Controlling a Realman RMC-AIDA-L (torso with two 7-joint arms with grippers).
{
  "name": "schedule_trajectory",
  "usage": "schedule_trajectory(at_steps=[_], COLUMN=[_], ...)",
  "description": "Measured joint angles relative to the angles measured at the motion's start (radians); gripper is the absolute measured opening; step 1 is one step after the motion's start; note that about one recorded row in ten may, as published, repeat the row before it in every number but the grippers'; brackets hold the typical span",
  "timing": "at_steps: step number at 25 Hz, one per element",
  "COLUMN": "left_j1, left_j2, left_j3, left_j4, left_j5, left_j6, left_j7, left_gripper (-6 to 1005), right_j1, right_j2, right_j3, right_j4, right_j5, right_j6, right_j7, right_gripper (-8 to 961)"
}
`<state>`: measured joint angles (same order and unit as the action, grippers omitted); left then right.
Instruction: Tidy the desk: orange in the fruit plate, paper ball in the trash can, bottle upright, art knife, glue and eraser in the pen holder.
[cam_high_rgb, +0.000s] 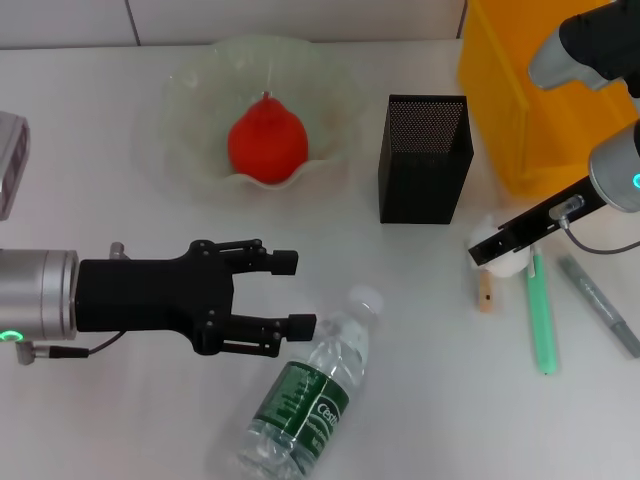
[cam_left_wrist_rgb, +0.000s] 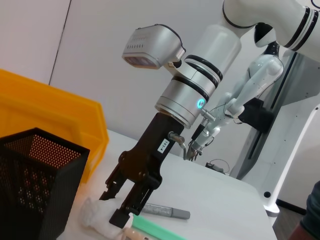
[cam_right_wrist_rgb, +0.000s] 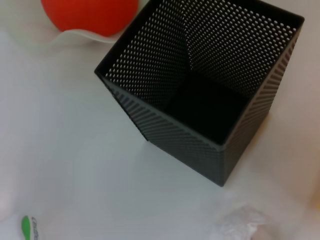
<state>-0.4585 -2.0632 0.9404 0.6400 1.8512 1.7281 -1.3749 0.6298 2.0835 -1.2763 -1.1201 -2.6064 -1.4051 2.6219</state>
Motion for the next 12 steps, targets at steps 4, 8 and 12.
schedule_trajectory(at_steps=[4,8,12], left_j1=[-0.001,0.000,0.004], left_j2=[0.000,0.001,0.001], left_j3=[0.000,0.000,0.000], left_j4=[-0.005,-0.005,-0.005], left_j5=[0.000,-0.002,-0.003], left_j6=[-0.006,-0.010,-0.012], left_j7=[0.002,0.002,0.002], left_gripper=[849,849,849], right_j1=[0.003,0.000,-0.012], right_j2=[-0.001,-0.002,-0.002], right_j3=[0.000,0.000,0.010], right_j4=[-0.002,-0.019,-0.072], right_j5=[0.001,0.003,0.007], right_j6=[-0.007,-0.018,-0.067], right_j7=[-0.003,-0.004,-0.017], right_gripper=[699,588,529])
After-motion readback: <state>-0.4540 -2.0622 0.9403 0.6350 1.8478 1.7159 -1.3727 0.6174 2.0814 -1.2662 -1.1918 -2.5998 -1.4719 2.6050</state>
